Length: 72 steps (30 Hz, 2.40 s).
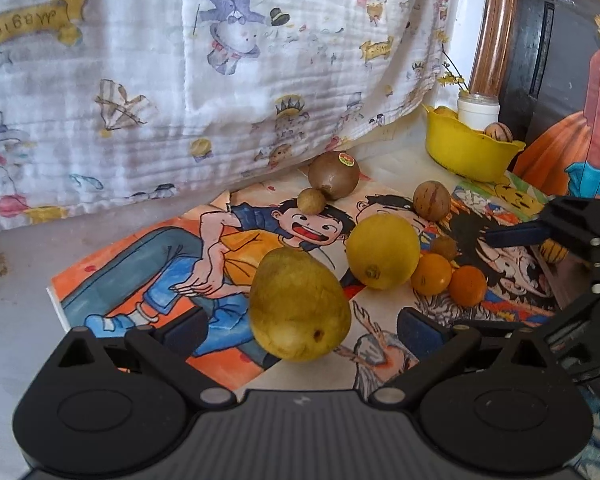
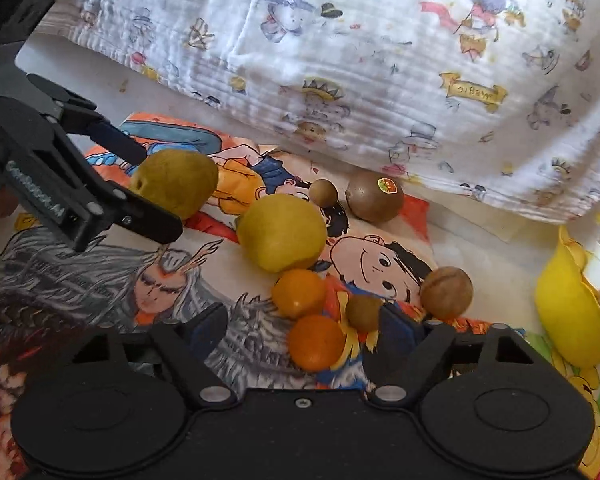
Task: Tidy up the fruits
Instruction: 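Grasp the yellow pear with the left tool while the right tool grasps a small orange, then lower the yellow pear onto the tray with the left tool while the right tool releases the orange there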
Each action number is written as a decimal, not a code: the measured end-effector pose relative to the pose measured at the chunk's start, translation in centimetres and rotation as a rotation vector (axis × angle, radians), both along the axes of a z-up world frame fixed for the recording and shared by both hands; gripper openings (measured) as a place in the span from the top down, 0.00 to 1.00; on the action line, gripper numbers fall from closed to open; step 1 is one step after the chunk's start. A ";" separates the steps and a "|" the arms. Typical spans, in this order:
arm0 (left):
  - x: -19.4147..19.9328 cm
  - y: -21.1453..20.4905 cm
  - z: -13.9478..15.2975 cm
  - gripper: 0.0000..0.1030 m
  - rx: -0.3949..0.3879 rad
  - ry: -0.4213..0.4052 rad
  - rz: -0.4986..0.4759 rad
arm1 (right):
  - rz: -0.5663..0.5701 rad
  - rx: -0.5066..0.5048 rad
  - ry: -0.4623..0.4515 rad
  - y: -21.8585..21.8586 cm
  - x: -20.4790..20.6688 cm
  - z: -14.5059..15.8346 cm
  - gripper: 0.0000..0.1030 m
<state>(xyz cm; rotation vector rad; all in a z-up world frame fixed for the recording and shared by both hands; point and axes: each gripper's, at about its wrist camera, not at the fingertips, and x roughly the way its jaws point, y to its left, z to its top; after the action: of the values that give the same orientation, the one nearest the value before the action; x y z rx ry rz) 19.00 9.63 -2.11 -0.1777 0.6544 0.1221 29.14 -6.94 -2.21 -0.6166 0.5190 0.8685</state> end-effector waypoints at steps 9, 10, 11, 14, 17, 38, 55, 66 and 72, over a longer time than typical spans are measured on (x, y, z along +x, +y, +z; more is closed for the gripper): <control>1.3 0.4 -0.5 0.07 -0.042 0.015 -0.011 | 0.011 0.022 0.051 1.0 2.3 -0.7 0.39; 1.5 0.4 -0.6 0.08 -0.046 0.017 -0.014 | 0.013 0.022 0.052 1.0 2.3 -0.6 0.40; 1.6 0.4 -0.7 0.08 -0.048 0.018 -0.014 | 0.017 0.020 0.051 1.1 2.4 -0.6 0.42; 1.8 0.4 -0.7 0.10 -0.050 0.016 -0.015 | 0.028 0.018 0.041 1.2 2.2 -0.6 0.48; 2.0 0.4 -0.7 0.12 -0.056 0.011 -0.015 | 0.046 0.016 0.033 1.3 1.7 -0.6 0.48; 2.3 0.7 -0.8 0.41 -0.050 0.017 0.014 | 0.005 -0.013 0.065 2.1 2.0 -0.8 0.64; 0.0 0.1 0.2 0.42 -0.091 0.023 0.043 | -0.043 0.112 -0.002 -0.3 -1.5 0.9 0.65; -0.9 -3.0 0.9 0.43 -0.082 0.016 0.001 | -0.097 0.159 -0.025 -4.8 -3.6 2.2 0.65; -0.8 -5.3 2.1 0.43 -0.057 0.016 -0.042 | -0.156 0.186 -0.054 -8.6 -4.5 2.9 0.65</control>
<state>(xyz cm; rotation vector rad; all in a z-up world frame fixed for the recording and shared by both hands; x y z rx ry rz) 18.24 4.28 0.02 -0.2178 0.6772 0.0643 24.68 -15.52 0.74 -0.4228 0.4261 0.7407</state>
